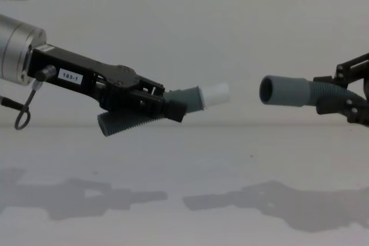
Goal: Use both hands to pick up one end of the pipe from the table, align the ends, and insert them.
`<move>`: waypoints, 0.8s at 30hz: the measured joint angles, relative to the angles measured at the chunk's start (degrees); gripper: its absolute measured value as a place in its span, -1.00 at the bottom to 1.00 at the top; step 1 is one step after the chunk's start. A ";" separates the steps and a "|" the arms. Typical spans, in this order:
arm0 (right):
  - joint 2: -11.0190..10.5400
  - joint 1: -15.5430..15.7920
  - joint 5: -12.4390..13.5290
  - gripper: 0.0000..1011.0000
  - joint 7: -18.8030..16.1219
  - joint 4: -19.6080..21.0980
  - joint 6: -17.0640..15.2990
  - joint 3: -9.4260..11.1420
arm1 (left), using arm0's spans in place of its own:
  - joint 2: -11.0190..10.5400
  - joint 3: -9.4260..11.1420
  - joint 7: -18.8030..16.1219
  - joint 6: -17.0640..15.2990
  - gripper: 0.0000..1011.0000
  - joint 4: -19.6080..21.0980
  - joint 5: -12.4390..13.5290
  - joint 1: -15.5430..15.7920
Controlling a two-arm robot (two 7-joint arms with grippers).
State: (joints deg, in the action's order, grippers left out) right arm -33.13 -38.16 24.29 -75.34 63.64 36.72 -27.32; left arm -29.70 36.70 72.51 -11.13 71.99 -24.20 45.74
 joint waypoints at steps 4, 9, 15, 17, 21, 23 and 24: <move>0.20 -0.42 -0.61 -0.57 0.33 -0.62 0.17 -0.39 | 0.02 0.08 0.08 -0.02 -0.32 -0.04 -0.03 0.06; 0.43 -0.99 -1.54 -0.57 0.71 -1.30 0.39 -0.91 | 0.04 0.15 0.12 -0.05 -0.32 -0.07 -0.05 0.10; 0.71 -1.76 -2.72 -0.57 1.28 -2.07 0.56 -1.55 | 0.07 0.20 0.16 -0.08 -0.32 -0.11 -0.07 0.13; 0.81 -2.00 -3.10 -0.57 1.49 -2.34 0.65 -1.76 | 0.08 0.21 0.18 -0.09 -0.32 -0.12 -0.06 0.14; 0.97 -2.34 -3.67 -0.57 1.90 -2.75 0.77 -2.02 | 0.08 0.24 0.21 -0.09 -0.32 -0.15 -0.06 0.16; 1.05 -2.50 -3.97 -0.57 2.20 -2.95 0.85 -2.17 | 0.08 0.26 0.22 -0.09 -0.32 -0.15 -0.06 0.17; 1.08 -2.58 -4.06 -0.57 2.28 -3.04 0.88 -2.23 | 0.08 0.27 0.23 -0.09 -0.32 -0.15 -0.06 0.18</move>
State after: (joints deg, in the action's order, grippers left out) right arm -32.05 -40.73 20.23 -73.07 60.60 37.59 -29.55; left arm -29.62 36.97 72.74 -11.23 71.85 -24.27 45.91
